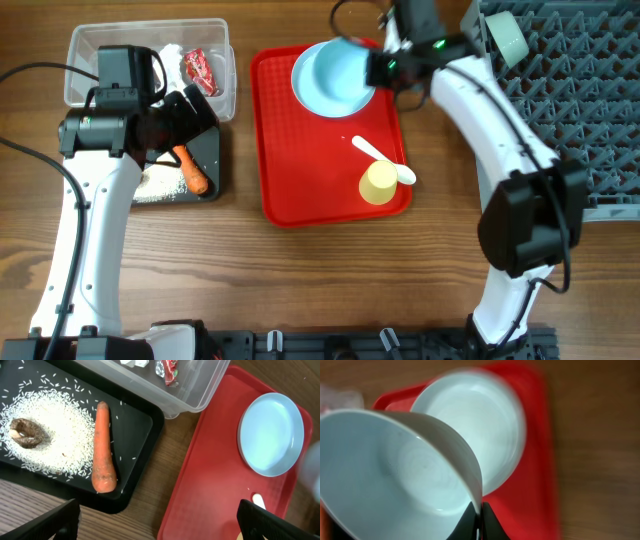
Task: Sort waste into correct bins and load items into the dishwasher rack
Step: 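Carry the blue bowl with the right gripper to the dish rack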
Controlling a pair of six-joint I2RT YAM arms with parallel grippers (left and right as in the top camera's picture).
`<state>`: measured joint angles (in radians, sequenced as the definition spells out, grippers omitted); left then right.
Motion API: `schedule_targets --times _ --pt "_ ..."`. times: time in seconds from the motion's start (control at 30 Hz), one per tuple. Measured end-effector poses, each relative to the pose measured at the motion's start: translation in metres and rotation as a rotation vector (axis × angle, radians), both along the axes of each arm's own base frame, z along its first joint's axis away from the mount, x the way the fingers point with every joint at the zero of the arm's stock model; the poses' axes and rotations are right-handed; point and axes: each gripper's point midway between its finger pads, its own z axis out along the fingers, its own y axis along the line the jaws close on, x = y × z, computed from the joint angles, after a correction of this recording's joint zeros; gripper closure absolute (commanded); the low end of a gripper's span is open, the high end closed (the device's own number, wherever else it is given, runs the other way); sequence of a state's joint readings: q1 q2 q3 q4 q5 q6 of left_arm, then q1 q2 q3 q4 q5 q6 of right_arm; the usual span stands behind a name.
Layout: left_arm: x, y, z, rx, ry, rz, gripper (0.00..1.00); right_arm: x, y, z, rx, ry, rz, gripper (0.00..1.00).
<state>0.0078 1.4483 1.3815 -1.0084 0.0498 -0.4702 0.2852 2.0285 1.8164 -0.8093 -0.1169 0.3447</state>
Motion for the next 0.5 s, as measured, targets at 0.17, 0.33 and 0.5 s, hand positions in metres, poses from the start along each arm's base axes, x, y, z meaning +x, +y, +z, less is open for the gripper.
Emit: schedule_targets --times 0.17,0.33,0.5 --pt "0.000 0.000 0.000 0.000 0.000 0.000 0.00 0.022 -0.074 0.054 -0.230 -0.144 -0.137 0.96" --pt "0.000 0.000 0.000 0.000 0.000 0.000 0.00 0.021 -0.175 0.097 -0.545 -0.235 -0.409 0.96" --pt "0.000 0.000 0.000 0.000 0.000 0.000 0.00 0.002 -0.238 0.124 -0.838 -0.252 -0.625 0.96"
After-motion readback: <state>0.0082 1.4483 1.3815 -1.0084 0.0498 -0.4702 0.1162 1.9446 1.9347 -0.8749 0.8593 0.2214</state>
